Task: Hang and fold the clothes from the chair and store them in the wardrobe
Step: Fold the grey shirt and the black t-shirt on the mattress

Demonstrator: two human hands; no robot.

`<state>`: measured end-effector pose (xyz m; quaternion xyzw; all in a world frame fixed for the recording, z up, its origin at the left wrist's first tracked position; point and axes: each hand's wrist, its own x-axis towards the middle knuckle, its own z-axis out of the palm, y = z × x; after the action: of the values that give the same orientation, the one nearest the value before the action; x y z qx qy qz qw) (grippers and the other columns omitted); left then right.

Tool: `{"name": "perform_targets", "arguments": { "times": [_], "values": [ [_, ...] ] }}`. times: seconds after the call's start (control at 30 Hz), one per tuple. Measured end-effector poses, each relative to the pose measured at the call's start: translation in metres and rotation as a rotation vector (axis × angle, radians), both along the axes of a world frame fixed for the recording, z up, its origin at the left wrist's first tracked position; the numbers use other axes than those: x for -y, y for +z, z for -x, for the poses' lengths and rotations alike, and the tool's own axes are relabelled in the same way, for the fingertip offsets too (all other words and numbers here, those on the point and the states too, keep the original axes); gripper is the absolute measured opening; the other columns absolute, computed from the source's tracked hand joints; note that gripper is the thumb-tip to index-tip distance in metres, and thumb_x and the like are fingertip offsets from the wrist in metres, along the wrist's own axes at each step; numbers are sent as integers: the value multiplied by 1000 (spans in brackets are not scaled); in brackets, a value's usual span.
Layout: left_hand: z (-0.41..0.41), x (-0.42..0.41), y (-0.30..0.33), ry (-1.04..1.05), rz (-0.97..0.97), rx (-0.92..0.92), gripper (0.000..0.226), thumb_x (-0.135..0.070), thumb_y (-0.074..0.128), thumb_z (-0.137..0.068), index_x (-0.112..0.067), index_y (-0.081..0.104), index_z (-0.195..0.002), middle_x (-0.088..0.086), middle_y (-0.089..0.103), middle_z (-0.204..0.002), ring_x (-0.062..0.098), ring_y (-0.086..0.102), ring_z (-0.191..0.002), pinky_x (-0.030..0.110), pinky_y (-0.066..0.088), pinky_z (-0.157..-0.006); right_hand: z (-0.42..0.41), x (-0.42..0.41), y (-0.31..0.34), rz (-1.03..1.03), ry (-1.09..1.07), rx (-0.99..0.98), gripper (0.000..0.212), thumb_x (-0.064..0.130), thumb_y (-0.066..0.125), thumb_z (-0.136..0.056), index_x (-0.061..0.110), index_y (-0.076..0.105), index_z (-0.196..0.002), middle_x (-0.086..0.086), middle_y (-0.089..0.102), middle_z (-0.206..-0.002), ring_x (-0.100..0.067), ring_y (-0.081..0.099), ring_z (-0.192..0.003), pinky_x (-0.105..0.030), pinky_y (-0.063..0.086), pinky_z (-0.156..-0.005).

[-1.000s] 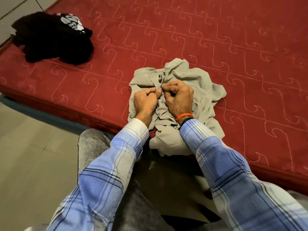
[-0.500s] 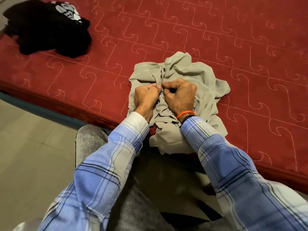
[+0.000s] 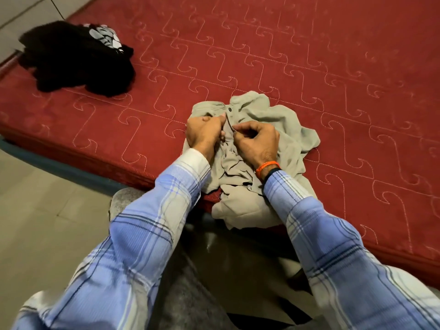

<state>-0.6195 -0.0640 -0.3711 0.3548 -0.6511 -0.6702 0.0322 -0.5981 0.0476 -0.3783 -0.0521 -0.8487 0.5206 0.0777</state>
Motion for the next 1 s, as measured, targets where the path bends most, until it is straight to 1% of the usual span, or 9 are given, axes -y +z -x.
{"name": "perform_targets", "arguments": {
  "times": [0.17, 0.27, 0.37, 0.47, 0.57, 0.63, 0.73, 0.87, 1.0],
  "values": [
    [4, 3, -3, 54, -91, 5, 8, -6, 74, -69, -3, 68, -65, 6, 55, -52, 14, 41, -41, 23, 35, -44, 15, 12, 11, -97, -13, -53, 34, 45, 75, -71, 22, 71, -95, 9, 69, -83, -2, 64, -72, -12, 48, -68],
    [1, 9, -3, 22, -180, 11, 17, -1, 65, -77, -9, 61, -62, 1, 48, -46, 10, 37, -36, 19, 30, -37, 24, 22, 9, -197, 6, -65, 31, 40, 74, -72, 21, 70, -97, 8, 69, -88, -7, 64, -71, -24, 55, -72],
    [1, 14, -2, 41, -273, -19, 16, -1, 60, -82, -9, 58, -68, 0, 51, -47, 9, 43, -38, 18, 30, -35, 26, 23, 4, -165, -12, -57, 22, 26, 66, -75, 20, 73, -96, 7, 72, -82, -10, 66, -67, -32, 58, -77],
    [0, 6, -8, 25, -207, -42, 11, -11, 64, -80, -11, 62, -70, 0, 54, -48, 12, 47, -41, 20, 32, -38, 23, 20, 1, -105, -53, -59, 25, 19, 64, -78, 18, 77, -99, 4, 75, -84, -9, 67, -70, -27, 57, -80],
    [0, 0, -16, 13, -113, -81, 24, -28, 76, -65, -18, 57, -57, -1, 55, -47, 15, 48, -43, 23, 37, -48, 21, 20, -2, -83, -48, -100, 21, 20, 67, -79, 19, 79, -97, 4, 76, -86, -5, 68, -73, -25, 57, -80],
    [1, 1, -16, 30, -71, -75, 23, -26, 76, -60, -16, 57, -54, 3, 53, -50, 17, 46, -49, 27, 37, -52, 22, 20, -3, -79, -44, -98, 20, 22, 68, -80, 20, 78, -98, 6, 76, -88, -4, 68, -74, -25, 56, -82],
    [3, 3, -14, 39, -71, -54, 20, -16, 75, -69, -13, 64, -53, 4, 51, -51, 16, 44, -51, 28, 36, -51, 21, 22, -5, -106, -42, -110, 20, 23, 69, -81, 20, 78, -99, 6, 76, -93, -5, 68, -76, -25, 56, -82],
    [1, 3, -20, -9, -104, -102, 17, -13, 74, -81, -15, 66, -67, -1, 53, -47, 10, 44, -41, 20, 38, -43, 22, 25, -9, -171, -55, -157, 20, 28, 68, -80, 22, 78, -97, 4, 75, -92, -14, 67, -77, -32, 56, -76],
    [-1, 4, -21, -35, -156, -111, 12, -16, 75, -84, -5, 72, -90, -1, 54, -52, 6, 44, -40, 18, 39, -40, 22, 28, -12, -205, -43, -187, 19, 31, 68, -81, 24, 78, -95, 3, 72, -87, -17, 65, -76, -34, 54, -72]
  ]
}}
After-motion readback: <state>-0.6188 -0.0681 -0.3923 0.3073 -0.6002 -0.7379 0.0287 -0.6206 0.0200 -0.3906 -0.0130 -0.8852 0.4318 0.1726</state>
